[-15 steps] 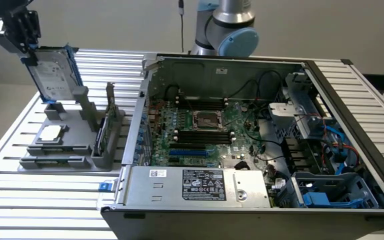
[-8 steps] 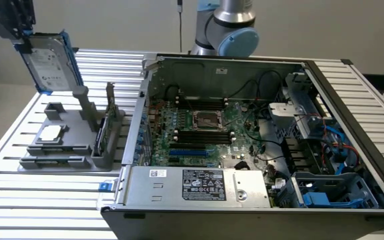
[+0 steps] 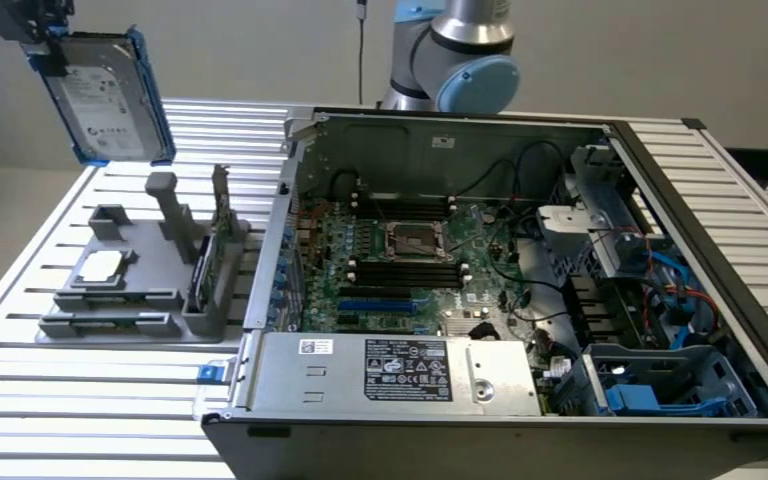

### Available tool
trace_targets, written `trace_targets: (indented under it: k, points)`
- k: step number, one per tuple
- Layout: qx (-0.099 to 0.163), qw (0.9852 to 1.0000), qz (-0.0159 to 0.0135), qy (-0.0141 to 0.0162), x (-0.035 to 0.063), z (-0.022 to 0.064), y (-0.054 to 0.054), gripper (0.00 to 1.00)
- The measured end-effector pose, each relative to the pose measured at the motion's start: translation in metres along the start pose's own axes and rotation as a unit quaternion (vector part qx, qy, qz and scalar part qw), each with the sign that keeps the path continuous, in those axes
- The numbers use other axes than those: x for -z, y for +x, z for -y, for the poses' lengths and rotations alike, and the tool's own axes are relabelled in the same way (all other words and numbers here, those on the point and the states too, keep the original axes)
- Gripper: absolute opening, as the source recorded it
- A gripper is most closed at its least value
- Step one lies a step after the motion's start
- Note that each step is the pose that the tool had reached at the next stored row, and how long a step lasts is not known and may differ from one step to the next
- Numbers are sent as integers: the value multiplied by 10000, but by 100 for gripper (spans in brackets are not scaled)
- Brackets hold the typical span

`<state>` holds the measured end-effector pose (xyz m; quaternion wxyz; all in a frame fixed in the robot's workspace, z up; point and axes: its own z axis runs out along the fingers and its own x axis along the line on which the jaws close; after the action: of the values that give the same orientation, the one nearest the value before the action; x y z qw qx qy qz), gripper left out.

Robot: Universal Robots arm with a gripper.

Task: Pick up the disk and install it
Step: 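Pick up the disk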

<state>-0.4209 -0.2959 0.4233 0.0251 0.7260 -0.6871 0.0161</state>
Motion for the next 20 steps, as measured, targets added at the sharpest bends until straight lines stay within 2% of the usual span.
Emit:
trace_targets:
  k: [13,16,20]
  points:
    - [9,10000,8,-89,588,579,91,33]
    - [9,9999,9,-105,661,714,125,33]
    - [10,9999,10,-126,703,891,185,33]
